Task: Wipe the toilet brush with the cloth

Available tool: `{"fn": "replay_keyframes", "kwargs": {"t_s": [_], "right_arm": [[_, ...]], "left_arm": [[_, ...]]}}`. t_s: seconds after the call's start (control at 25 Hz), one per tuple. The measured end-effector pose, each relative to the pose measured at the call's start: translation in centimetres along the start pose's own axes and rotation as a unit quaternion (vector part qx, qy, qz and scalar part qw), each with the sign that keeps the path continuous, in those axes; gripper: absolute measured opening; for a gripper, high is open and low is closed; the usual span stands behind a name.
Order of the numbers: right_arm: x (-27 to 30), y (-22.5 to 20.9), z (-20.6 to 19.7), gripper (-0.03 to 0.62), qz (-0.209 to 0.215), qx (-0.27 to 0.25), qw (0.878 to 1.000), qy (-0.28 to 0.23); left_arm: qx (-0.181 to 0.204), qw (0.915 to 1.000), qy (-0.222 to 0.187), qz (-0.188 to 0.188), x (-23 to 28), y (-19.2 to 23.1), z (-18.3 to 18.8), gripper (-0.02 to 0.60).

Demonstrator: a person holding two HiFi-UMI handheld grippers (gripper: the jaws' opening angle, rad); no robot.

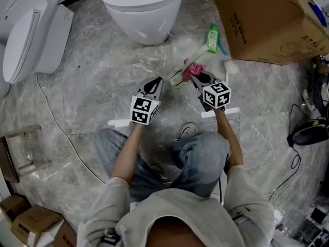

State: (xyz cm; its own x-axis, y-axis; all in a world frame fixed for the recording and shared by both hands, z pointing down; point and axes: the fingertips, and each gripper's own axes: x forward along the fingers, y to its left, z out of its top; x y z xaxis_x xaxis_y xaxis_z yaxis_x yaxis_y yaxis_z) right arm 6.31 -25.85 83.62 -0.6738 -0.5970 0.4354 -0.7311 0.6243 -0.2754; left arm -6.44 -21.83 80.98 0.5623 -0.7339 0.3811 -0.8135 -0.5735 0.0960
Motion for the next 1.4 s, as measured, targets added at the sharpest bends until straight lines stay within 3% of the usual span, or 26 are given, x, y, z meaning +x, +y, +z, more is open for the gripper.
{"fn": "replay_keyframes", "kwargs": {"t_s": [0.48,0.68,0.92,1.12,1.4], "right_arm": [[1.7,0.4,-5.1,0.067,-0.002,-0.001,0.998,0.064],[-0.3,-0.3,-2.8,0.067,-0.027,-0.009,0.999,0.030],[-5.0,-1.9,2.7,0.067,-0.059,-0.012,0.997,-0.050],[-8.4,-4.5,5.7,0.067,-0.101,-0.017,0.990,-0.100],[-10.6,-7.6,6.7,0.067,-0.144,-0.009,0.984,-0.106]], "left_arm": [[0.001,1.0000,0.002,-0.002,-0.1,-0.1,-0.1,0.025],[0.003,1.0000,0.001,-0.006,-0.1,-0.3,0.0,0.025],[0.006,0.9999,0.009,-0.006,0.5,0.1,0.6,0.025],[0.034,0.9993,-0.012,0.006,1.2,2.2,4.6,0.025],[0.086,0.9953,-0.015,0.042,1.5,5.9,8.9,0.025]]}}
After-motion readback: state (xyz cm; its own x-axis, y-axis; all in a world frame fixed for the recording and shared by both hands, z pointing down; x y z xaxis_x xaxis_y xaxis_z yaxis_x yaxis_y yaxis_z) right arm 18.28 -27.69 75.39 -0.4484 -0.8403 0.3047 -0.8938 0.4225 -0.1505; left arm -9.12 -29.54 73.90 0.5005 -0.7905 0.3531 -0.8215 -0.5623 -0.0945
